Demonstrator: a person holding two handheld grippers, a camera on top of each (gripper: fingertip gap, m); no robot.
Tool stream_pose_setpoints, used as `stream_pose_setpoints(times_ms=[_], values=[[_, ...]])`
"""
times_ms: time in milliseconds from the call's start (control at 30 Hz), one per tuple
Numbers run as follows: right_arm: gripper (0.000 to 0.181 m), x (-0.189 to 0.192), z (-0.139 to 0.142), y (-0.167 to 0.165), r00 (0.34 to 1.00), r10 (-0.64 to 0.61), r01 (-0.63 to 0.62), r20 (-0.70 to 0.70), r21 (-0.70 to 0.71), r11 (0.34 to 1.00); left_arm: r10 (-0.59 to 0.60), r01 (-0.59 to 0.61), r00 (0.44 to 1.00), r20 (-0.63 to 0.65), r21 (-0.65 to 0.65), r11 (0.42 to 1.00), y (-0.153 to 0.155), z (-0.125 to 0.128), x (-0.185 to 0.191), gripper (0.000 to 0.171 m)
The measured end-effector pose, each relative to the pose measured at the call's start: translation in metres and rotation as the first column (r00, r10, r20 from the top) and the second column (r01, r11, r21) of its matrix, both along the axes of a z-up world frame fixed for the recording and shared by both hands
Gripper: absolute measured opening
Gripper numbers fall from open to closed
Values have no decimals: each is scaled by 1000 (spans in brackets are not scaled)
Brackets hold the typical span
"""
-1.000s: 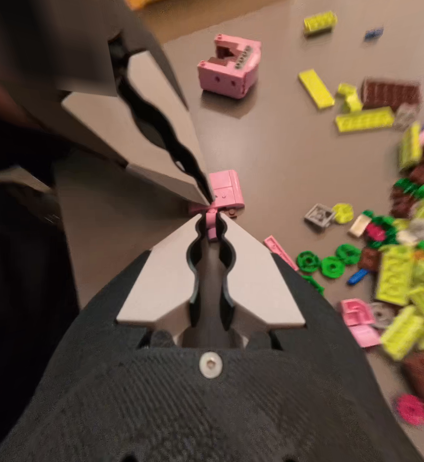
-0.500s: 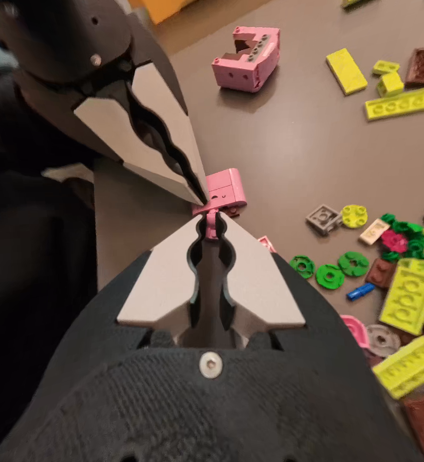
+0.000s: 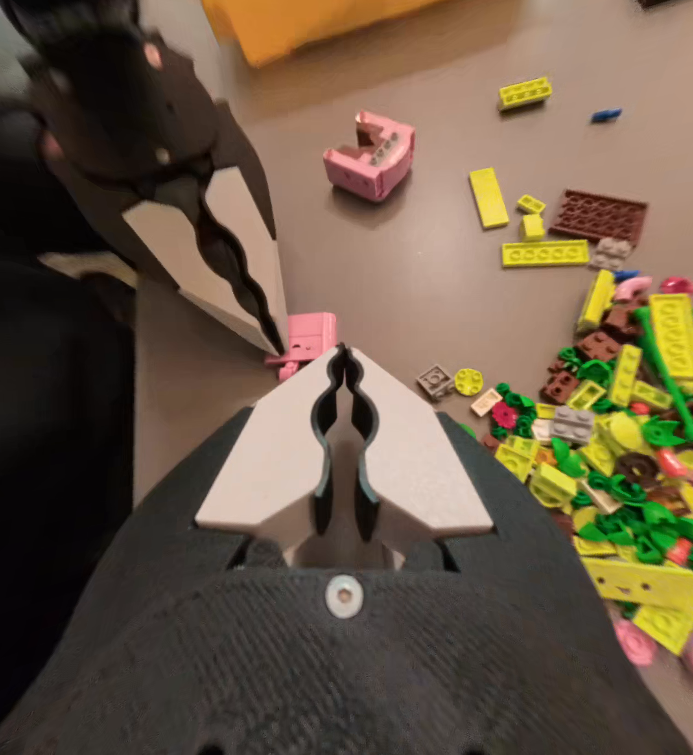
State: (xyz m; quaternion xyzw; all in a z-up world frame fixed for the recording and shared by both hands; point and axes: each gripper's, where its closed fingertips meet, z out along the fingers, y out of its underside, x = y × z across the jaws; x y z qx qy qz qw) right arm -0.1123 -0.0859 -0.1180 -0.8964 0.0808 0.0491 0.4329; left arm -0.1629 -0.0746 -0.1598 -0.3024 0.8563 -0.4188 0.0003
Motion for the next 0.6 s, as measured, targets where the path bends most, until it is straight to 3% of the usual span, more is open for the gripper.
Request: stream_pose_setpoints(times_ms=[100,167,267,400,600], values=[[0,-20,8,11,999,-24,20,46,75,997,4,-4,1000,14,9,1000,0,0,1,7],[14,-29,-2,13,991,-67,61,113,51,997,8,-8,1000,20,12,1000,0,1,1,7],[16,-32,-24,11,962,-145,153,233,-19,988,10,-10,1000,12,6,1000,0,1,1,7],[12,-33,-36,9,953,-188,209,239,-65,976,8,-8,1000,9,3,1000,0,1,1,7],[4,-37,-42,7,973,-141,159,181,-92,983,3,-3,1000,3,-1,1000,0,1,1,7]])
